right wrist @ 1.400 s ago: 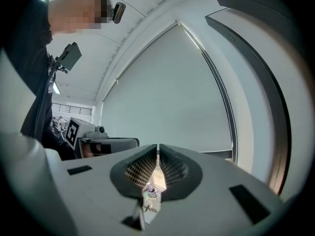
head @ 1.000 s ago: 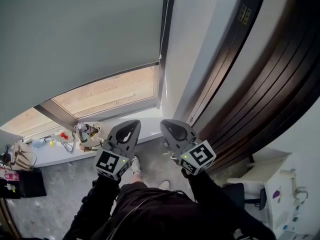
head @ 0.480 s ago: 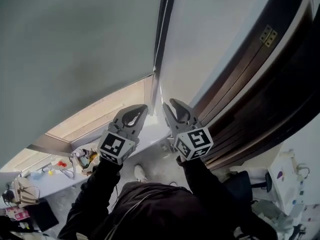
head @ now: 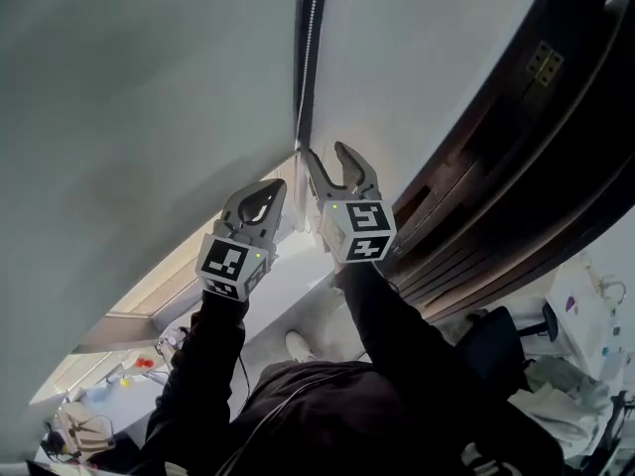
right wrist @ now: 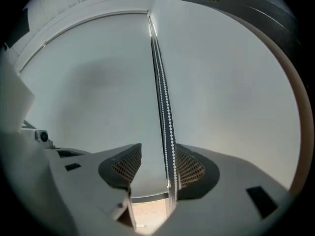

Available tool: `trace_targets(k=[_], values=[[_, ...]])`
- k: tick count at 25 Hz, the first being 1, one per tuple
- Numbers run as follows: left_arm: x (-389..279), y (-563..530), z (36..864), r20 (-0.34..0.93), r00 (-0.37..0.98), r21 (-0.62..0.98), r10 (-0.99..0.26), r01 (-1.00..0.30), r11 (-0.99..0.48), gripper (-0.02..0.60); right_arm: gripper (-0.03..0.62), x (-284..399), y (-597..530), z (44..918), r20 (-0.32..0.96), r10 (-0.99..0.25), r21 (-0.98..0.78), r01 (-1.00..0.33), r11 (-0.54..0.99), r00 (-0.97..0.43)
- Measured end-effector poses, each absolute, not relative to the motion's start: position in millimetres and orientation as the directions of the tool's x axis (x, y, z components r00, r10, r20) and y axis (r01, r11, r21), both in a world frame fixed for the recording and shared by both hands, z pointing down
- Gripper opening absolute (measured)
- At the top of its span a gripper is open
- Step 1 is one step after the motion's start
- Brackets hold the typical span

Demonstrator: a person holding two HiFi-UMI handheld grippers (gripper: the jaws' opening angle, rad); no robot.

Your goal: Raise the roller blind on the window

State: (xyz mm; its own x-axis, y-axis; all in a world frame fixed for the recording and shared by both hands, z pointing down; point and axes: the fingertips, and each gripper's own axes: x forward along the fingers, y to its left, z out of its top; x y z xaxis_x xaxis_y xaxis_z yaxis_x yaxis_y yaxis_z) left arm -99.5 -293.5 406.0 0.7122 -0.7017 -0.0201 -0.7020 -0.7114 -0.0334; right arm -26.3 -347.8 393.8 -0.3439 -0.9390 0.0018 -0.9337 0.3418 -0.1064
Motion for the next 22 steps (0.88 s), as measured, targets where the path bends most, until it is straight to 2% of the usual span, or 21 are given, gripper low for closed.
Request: trace_targets(k=[4,8,10,12,15,22], values=[[-108.6,-305.6,414.0,0.009,0.712,0.015,-0.702,-0.702,-0.712,0.005,0.2,-28.0,-373.0,397.9,0.001,-0.958,-0.089,-0.954,0.287,-0.288],[-109.8,-312.0,414.0,0.007,0.722,0.023,-0.692,-0.692,-0.722,0.005,0.105,-19.5,-382.8,395.7,-0.02,-0.97,-0.071,-0.967,0.243,-0.243],[-110.5,-316.1,414.3,0.005,0.723,0.023,-0.69,-0.69,-0.723,0.005,0.077,-16.0,-386.3,395.3,-0.022,-0.973,-0.065,-0.971,0.232,-0.231],[-111.9,-319.7,414.6,0.003,0.723,0.026,-0.69,-0.69,-0.723,0.005,0.015,-14.2,-386.5,392.4,-0.028,-0.974,-0.052,-0.973,0.225,-0.224],[-113.1,-323.1,413.5,0.0,0.724,0.03,-0.69,-0.69,-0.724,0.005,0.012,-15.8,-382.8,388.6,-0.034,-0.971,-0.028,-0.971,0.238,-0.237],[-103.2,-324.5,400.1,-0.02,0.732,0.014,-0.681,-0.681,-0.732,0.005,0.009,-27.0,-367.9,399.2,0.015,-0.926,-0.013,-0.926,0.378,-0.378]])
